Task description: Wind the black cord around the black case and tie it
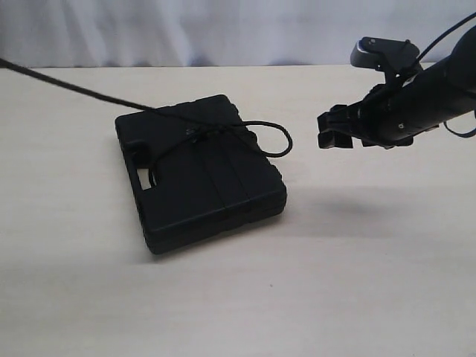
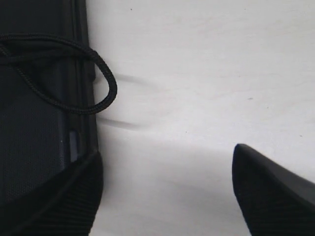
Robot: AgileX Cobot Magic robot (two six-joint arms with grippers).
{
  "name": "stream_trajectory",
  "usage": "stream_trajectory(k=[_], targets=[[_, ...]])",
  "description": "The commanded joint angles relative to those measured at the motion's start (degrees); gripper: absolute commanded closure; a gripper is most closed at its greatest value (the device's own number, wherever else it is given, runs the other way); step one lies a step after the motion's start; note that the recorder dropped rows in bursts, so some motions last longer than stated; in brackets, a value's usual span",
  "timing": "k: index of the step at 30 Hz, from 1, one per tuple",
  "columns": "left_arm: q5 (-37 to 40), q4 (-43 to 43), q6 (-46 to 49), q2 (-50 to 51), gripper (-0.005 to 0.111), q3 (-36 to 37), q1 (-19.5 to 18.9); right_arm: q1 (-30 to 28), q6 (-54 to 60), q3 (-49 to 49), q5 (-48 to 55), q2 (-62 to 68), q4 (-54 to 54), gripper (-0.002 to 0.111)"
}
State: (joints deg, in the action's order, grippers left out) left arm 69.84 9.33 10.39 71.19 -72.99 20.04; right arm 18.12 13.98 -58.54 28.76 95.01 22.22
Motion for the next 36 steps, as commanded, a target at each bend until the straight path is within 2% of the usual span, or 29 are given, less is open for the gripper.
stream_trajectory(k=[1,3,6,9,12,14,19,21,24,25,27,28,29,30,32,36], targets=[[-3.37,0.01,-1.72,-0.15,0.107,6.32,-0.31,-0.06,-0.29,0.24,-0.44,-0.55,-0.21,0.039],[-8.99,0.01,-1.72,0.55,0.107,12.17,-0.31,-0.06,-0.29,0.24,-0.44,-0.55,-0.21,0.039],[-14.76,0.01,-1.78,2.62,0.107,17.21,-0.31,-0.06,-0.53,0.24,-0.54,-0.55,-0.22,0.039],[-23.68,0.43,-3.14,9.01,0.107,22.83,-0.31,-0.06,-0.53,0.24,-0.54,-0.55,-0.22,0.039],[-29.86,4.51,-7.60,15.48,0.107,23.61,-0.31,-0.06,-0.51,0.24,-0.42,-0.55,-0.22,0.039],[-38.97,12.81,-12.91,20.84,0.107,23.61,-0.31,-0.06,-0.74,0.24,-0.42,-0.55,0.05,0.039],[-49.89,26.38,-24.21,26.51,0.107,23.61,-0.31,-0.06,-0.74,0.24,-0.78,-0.55,0.58,0.039],[-53.17,30.61,-25.87,28.09,0.106,23.61,-0.31,-0.06,-0.74,0.24,-1.28,-0.55,0.58,0.039],[-56.19,32.16,-25.87,28.47,0.106,23.61,-0.31,-0.06,-0.74,0.24,-1.38,-0.55,0.85,0.039],[-57.08,33.07,-25.87,28.47,0.101,23.61,-0.31,-0.06,-0.74,0.24,-1.38,-0.55,0.85,0.039],[-57.63,33.59,-25.87,28.47,0.082,23.61,-0.31,-0.06,-0.74,0.24,-1.38,-0.55,0.85,0.039],[-57.63,33.41,-25.87,28.47,0.065,23.61,-0.31,-0.06,-0.74,0.24,-1.38,-0.55,0.85,0.039],[-57.63,33.25,-25.87,28.47,0.055,23.61,-0.31,-0.06,-0.74,0.24,-1.38,-0.55,0.85,0.039],[-56.70,32.10,-25.87,28.47,0.033,23.61,-0.31,-0.06,-0.74,0.24,-1.38,-0.55,0.85,0.039],[-55.57,31.81,-25.87,28.37,0.010,23.61,-0.31,-0.06,-0.74,0.24,-1.38,-0.55,0.85,0.039],[-53.45,30.04,-25.87,25.95,0.008,23.61,-0.31,-0.06,0.33,0.24,-1.24,-0.55,0.84,0.039]])
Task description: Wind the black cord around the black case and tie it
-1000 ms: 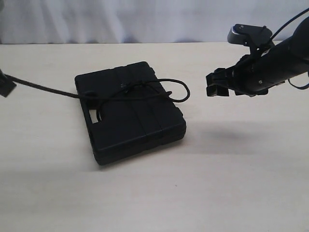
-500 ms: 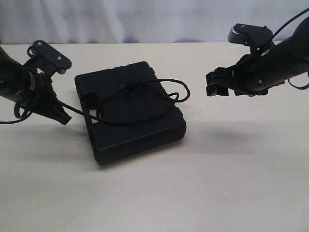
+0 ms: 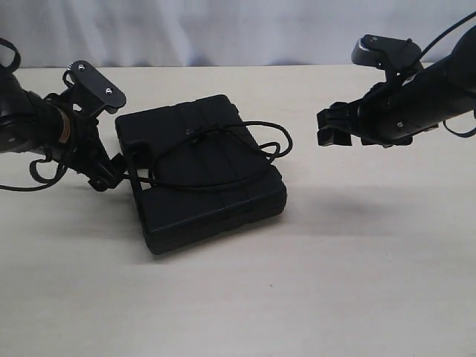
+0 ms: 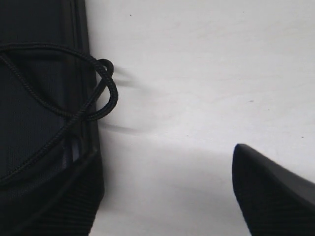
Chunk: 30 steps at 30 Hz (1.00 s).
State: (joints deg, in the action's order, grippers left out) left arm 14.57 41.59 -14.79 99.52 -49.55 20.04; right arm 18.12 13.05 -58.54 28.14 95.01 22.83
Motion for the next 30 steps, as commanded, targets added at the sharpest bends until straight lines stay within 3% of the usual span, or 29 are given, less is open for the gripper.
stream_trajectory(k=[1,5,8,11,14,17,20,23,27,30], targets=[[2.65,-3.20,-0.79,-3.63,0.008,0.05,-0.31,-0.06,1.58,0.24,-0.62,-0.55,0.02,0.039],[5.13,-6.71,-2.19,-10.10,0.009,0.05,-0.31,-0.06,1.72,0.24,0.42,-0.55,-3.47,0.039],[7.69,-10.68,-2.19,-16.18,0.020,0.05,-0.31,-0.06,-0.54,0.11,2.76,-0.55,-9.35,0.044],[12.52,-13.37,-2.19,-20.54,0.043,0.05,-0.31,-0.06,-6.86,-0.93,8.28,-0.55,-16.97,0.067],[19.09,-18.56,0.64,-24.49,0.078,0.05,-0.31,-0.06,-11.30,-2.02,16.41,-0.69,-24.80,0.099],[23.59,-28.73,8.81,-28.77,0.107,0.15,-0.31,-1.29,-15.78,-0.76,22.15,-1.83,-30.00,0.104],[30.76,-32.33,12.87,-31.62,0.107,0.24,-0.73,-3.80,-16.93,1.84,24.60,-5.44,-29.71,0.104],[33.58,-34.49,13.00,-34.67,0.107,2.53,-3.92,-5.93,-16.93,6.30,24.35,-11.77,-29.04,0.104],[28.20,-38.85,13.00,-40.82,0.107,8.40,-9.55,-8.71,-18.49,14.45,20.67,-23.64,-29.32,0.104],[23.44,-39.52,12.89,-48.27,0.107,12.69,-10.95,-10.00,-21.41,20.25,14.76,-34.87,-29.84,0.104]])
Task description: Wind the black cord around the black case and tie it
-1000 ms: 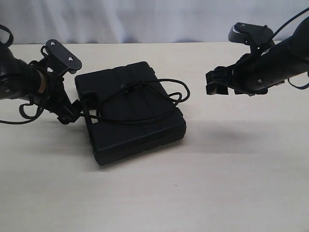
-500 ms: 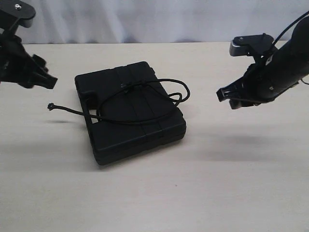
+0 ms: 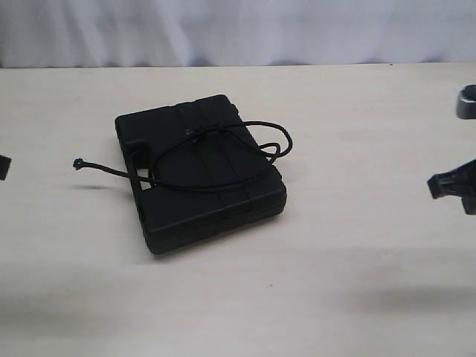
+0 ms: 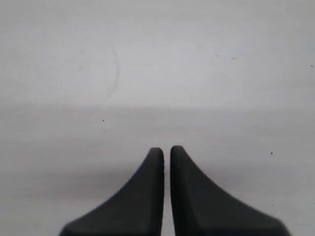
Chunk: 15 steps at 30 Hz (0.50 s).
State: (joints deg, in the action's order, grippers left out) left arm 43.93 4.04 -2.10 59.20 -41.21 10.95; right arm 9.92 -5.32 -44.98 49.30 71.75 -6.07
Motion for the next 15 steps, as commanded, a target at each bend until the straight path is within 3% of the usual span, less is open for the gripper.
stream_trajectory(k=[1,9,15], targets=[[-7.37,-1.72,0.20,-10.87,0.107,5.72,-1.86,-1.91,-3.66,8.72,-8.98,-15.50,-1.05,0.104],[-20.99,1.28,-2.04,-34.43,0.107,17.09,-1.86,-1.91,-4.56,19.24,-22.99,-41.59,0.50,0.104],[-23.46,1.28,-2.81,-47.18,0.107,18.85,-1.86,-1.91,-4.56,21.99,-26.42,-55.18,0.50,0.104]])
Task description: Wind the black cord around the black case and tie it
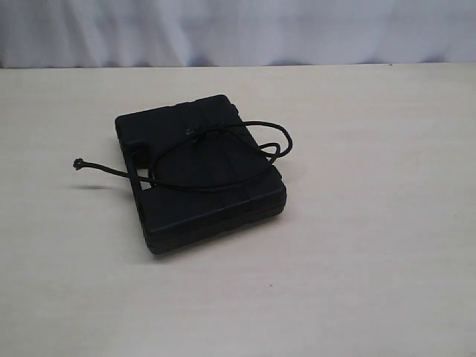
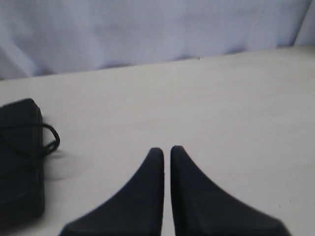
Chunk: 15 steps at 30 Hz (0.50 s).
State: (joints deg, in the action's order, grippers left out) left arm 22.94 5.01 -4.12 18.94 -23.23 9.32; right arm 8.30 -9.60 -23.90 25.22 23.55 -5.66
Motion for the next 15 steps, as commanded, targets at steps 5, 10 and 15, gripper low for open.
stream_trajectory(k=[5,10,15], targets=[[-4.58,0.30,-0.92,-15.54,0.107,1.90,-0.23,-0.29,-0.28,0.91,-2.81,-15.70,0.52,0.104],[-4.60,-0.79,-0.92,-18.94,0.107,1.91,-0.23,-0.29,-0.28,0.91,-3.11,-23.55,0.52,0.104],[-3.30,-2.05,-0.82,-18.94,0.107,1.81,-0.23,1.08,-0.28,-0.07,-1.21,-23.55,0.40,0.104]])
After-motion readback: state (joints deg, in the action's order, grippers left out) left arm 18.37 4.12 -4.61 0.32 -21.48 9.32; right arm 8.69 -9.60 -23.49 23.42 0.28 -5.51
